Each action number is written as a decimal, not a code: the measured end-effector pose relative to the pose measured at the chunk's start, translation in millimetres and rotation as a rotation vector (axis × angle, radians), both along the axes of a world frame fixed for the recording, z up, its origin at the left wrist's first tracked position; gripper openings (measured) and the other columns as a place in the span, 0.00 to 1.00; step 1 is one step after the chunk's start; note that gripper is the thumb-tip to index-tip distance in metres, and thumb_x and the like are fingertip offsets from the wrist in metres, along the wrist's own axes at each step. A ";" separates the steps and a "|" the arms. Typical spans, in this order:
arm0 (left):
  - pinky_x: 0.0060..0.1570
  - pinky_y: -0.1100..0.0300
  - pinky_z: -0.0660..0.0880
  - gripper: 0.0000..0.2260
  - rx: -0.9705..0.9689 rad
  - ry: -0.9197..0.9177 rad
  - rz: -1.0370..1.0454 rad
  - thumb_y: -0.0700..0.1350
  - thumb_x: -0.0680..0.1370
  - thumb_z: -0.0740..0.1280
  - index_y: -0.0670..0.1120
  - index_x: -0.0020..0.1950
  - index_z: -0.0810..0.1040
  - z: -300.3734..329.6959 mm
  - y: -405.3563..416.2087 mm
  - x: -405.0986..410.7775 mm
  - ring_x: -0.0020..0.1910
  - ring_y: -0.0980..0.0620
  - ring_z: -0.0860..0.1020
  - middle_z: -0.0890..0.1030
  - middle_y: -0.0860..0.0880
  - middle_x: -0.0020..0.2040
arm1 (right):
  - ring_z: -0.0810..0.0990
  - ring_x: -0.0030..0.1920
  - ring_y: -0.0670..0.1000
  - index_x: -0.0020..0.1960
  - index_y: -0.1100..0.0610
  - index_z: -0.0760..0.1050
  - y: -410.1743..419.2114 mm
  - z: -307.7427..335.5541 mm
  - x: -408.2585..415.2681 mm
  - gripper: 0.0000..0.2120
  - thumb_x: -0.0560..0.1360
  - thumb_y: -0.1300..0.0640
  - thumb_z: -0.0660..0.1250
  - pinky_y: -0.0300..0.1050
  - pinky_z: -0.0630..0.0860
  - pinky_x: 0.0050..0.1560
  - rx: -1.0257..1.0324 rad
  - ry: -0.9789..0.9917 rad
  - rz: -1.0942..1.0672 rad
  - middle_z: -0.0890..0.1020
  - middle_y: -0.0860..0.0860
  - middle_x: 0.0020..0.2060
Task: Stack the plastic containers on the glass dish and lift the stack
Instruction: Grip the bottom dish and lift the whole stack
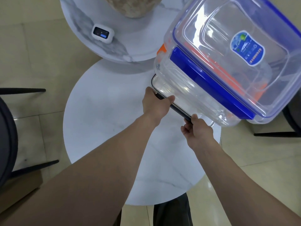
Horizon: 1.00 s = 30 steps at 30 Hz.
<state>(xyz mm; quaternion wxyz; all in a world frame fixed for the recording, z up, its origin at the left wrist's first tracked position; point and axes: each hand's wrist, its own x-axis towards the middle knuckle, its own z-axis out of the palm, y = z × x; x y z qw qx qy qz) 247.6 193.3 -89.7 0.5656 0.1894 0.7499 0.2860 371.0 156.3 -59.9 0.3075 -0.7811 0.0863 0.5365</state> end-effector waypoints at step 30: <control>0.41 0.53 0.85 0.17 -0.059 -0.093 0.005 0.40 0.71 0.78 0.47 0.46 0.70 4.8 12.5 -3.4 0.47 0.42 0.87 0.84 0.40 0.51 | 0.86 0.43 0.55 0.60 0.64 0.75 -0.1 -7.9 9.7 0.11 0.80 0.61 0.66 0.50 0.83 0.44 0.092 0.083 -0.057 0.84 0.59 0.45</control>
